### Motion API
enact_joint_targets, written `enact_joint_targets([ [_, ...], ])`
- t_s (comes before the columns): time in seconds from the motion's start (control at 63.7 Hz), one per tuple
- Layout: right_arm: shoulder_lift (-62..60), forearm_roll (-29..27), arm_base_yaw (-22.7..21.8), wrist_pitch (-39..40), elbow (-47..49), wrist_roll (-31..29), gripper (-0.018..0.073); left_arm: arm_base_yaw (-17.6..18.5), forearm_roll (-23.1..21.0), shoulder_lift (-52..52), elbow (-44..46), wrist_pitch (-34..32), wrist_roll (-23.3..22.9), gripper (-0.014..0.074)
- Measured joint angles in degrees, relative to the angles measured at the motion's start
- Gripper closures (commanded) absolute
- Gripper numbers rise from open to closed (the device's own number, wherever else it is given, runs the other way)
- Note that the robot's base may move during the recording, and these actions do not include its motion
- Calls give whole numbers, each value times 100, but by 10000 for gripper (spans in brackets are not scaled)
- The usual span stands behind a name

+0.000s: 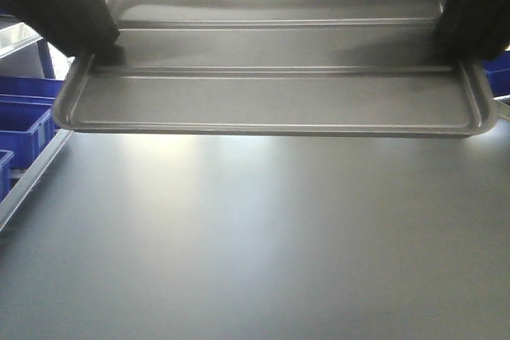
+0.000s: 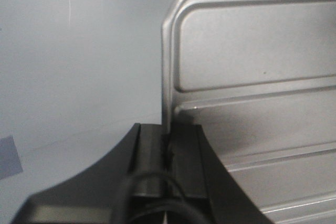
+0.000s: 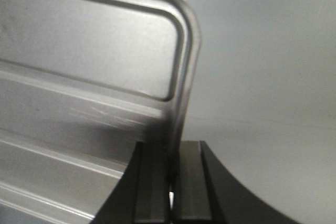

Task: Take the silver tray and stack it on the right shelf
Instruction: 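Hold the tray level with both grippers while the base drives to another shelf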

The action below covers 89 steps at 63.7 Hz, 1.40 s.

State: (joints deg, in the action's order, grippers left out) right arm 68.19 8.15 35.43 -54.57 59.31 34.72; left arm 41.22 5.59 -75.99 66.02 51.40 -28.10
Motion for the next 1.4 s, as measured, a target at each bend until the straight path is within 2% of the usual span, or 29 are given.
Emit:
enact_joint_targets([
  [1.397,0,0,0,11,0,0,503,0,-4,0,0,0,0,689],
])
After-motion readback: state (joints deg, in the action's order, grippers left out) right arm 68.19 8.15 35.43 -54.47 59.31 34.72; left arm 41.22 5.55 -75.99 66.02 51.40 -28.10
